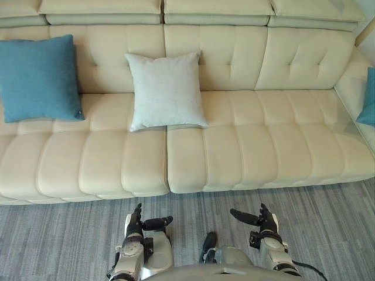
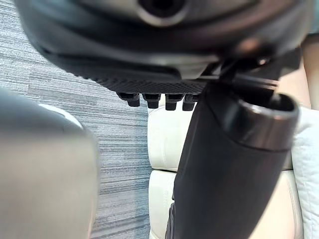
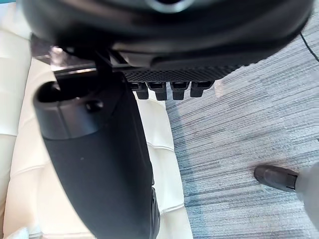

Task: Pick up cushions and gather them together orderly.

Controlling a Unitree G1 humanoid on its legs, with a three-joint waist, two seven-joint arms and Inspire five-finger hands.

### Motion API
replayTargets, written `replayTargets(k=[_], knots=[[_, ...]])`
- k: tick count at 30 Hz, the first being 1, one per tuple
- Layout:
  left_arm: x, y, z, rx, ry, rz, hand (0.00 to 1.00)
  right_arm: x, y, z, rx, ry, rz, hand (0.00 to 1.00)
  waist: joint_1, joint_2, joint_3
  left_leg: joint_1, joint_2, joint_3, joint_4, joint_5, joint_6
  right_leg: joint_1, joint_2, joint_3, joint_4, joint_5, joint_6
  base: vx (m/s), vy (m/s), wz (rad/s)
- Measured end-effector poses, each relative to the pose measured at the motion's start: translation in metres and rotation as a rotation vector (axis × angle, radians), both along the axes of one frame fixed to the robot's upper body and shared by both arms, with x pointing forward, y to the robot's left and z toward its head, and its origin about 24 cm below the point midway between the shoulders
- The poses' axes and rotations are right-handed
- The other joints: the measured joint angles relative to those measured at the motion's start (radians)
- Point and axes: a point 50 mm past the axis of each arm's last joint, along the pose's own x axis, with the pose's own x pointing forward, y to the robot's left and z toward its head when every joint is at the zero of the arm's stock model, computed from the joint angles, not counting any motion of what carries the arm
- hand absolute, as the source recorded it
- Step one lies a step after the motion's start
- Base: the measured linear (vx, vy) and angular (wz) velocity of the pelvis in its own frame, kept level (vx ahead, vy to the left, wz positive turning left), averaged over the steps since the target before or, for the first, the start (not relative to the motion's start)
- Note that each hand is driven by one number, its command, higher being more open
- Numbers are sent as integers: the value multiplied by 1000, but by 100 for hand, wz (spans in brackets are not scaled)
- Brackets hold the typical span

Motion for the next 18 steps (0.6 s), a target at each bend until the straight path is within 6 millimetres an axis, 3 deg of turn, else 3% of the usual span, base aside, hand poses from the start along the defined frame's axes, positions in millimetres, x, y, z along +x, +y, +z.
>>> replayTargets(k=[2, 4, 5, 6, 10, 15, 18], knots=[[2, 2, 1, 11, -5, -4, 100, -2, -3, 0, -7, 4, -26, 100, 1, -13, 12, -18, -16, -4, 183, -130, 18, -18, -42, -4, 38, 1, 0, -86, 64, 12], [2, 2, 1, 12, -4, -7, 100, -7, -4, -1, -2, 7, -46, 100, -2, -18, 15, -12, -38, -33, 305, -217, 18, -18, -71, 1, 43, 5, 9, -66, 126, -1], [0, 0, 0, 4, 0, -4, 100, -14, -6, -4, -3, 24, -56, 100, -2, 0, 7, 35, -44, -64, 305, -295, 9, -21, -73, 20, 39, 14, 35, -76, 192, -13], [-2, -1, -1, 2, 7, -2, 100, -15, -6, -4, -3, 26, -56, 100, -2, 7, 8, 53, -48, -71, 263, -312, 22, -22, -70, 29, 35, 20, 44, -96, 217, -28], [-8, 4, -5, 16, 43, -1, 100, -31, 10, -13, 66, 69, -63, 100, -8, -23, -2, 86, -111, -16, 203, -289, 47, -2, -116, 68, -39, 88, 91, -47, 172, -22], [-16, 5, -11, 27, 92, -21, 100, -44, 8, -18, 67, 110, -78, 100, -21, 1, -27, 160, -144, 63, 142, -283, 76, 26, -129, 152, -109, 139, 105, 46, 108, -40], [-18, 5, -13, 38, 116, -49, 100, -45, 6, -18, 66, 113, -84, 100, -34, 5, -36, 187, -147, 92, 130, -283, 76, 34, -122, 188, -127, 146, 103, 93, 44, -45]])
